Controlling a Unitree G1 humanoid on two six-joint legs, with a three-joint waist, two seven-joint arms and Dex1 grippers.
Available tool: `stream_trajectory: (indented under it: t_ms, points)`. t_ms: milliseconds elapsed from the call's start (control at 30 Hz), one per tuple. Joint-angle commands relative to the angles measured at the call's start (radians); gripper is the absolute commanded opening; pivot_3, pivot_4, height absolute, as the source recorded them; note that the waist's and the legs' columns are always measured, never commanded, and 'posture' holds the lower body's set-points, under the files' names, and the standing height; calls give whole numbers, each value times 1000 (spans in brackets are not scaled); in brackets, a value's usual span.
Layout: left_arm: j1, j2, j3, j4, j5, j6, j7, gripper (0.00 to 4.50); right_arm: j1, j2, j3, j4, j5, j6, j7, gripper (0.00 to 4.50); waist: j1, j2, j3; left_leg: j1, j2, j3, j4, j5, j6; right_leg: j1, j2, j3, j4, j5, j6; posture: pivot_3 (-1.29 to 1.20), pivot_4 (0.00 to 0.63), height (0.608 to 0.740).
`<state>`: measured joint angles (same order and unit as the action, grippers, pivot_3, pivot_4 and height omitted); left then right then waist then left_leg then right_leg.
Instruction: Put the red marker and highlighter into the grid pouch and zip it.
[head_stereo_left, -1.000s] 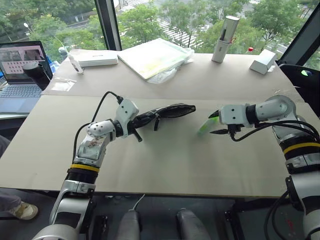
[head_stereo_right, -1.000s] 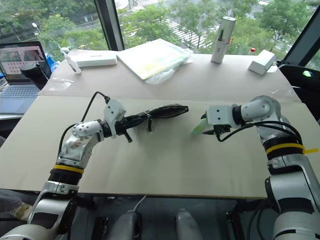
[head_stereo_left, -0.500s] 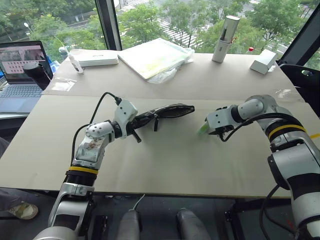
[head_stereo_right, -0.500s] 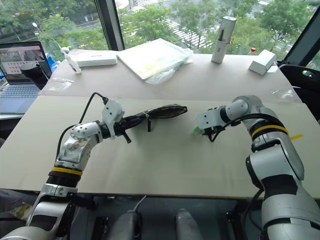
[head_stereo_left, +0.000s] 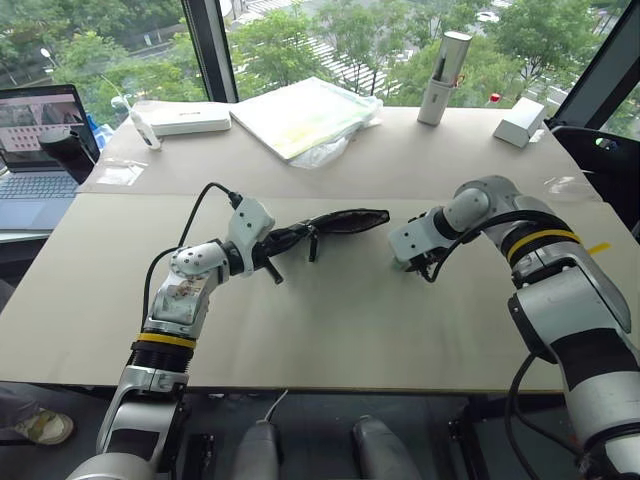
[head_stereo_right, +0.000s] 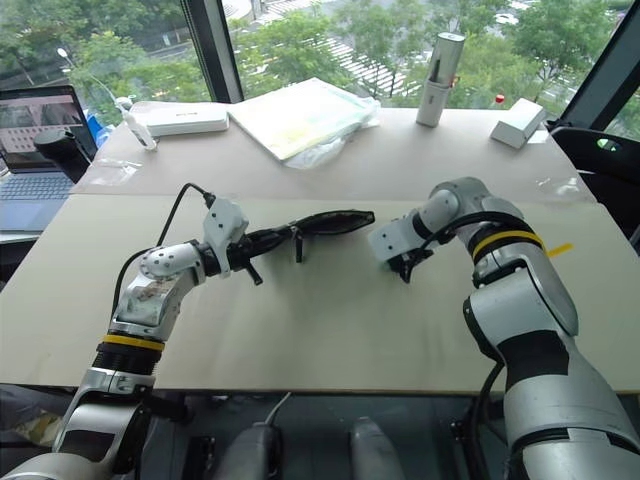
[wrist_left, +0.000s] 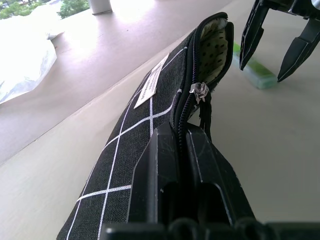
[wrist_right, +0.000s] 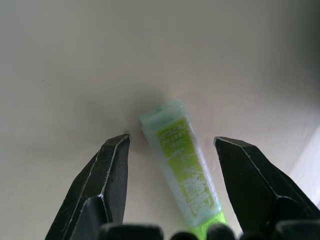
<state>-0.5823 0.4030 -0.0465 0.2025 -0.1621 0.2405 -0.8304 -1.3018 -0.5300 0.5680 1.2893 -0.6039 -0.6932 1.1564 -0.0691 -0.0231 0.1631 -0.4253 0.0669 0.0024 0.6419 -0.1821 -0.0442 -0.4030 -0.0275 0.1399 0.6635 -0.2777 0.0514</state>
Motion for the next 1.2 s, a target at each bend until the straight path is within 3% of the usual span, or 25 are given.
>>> stream_trajectory:
  t_ms: [33, 167, 500, 767, 867, 1000, 1200]
  points:
    - [9, 17, 25, -57, -22, 6, 12, 0, 27, 17, 42, 29, -43, -5, 22, 2306, 1, 0, 0, 0, 0, 0, 0, 0, 0, 1, 0, 0, 0, 0, 0, 0, 150, 737]
    - [15, 19, 26, -69, -24, 14, 16, 0, 30, 22, 41, 32, -42, 6, 37, 1029, -1, 0, 0, 2, 0, 0, 0, 0, 0, 3, 0, 0, 0, 0, 0, 0, 150, 737]
    - [-10, 5, 13, -45, -20, 8, 11, 0, 42, -4, 10, 30, -12, 20, 64, 992, 1, 0, 0, 4, 0, 0, 0, 0, 0, 5, 0, 0, -1, 0, 0, 0, 150, 737]
    - [-10, -9, 5, -38, -19, 4, 9, 0, 53, 43, -356, -76, 422, 247, 367, 992, -2, 1, 1, 3, 0, -1, 0, 0, 0, 4, 0, 0, -1, 0, 0, 0, 150, 737]
    - [-8, -13, 2, -39, -19, 6, 6, 0, 108, 36, -423, -221, 528, 303, 417, 992, 0, 1, 1, 2, 0, -1, 0, 0, 0, 3, 0, 0, 0, 0, 0, 0, 150, 737]
    - [-12, -16, -3, -33, -20, 6, 2, 0, 268, 5, -455, -576, 634, 390, 409, 992, 7, 1, 1, 1, 0, -1, 0, 0, 0, 3, 0, -1, -1, 0, 0, 0, 150, 737]
    - [-27, -18, -4, -12, -21, 1, -6, 0, 468, -48, -494, -1081, 769, 620, 302, 992, 18, 1, 1, -4, 0, -1, 2, 0, 0, -2, 0, -1, 0, 0, 0, 0, 150, 737]
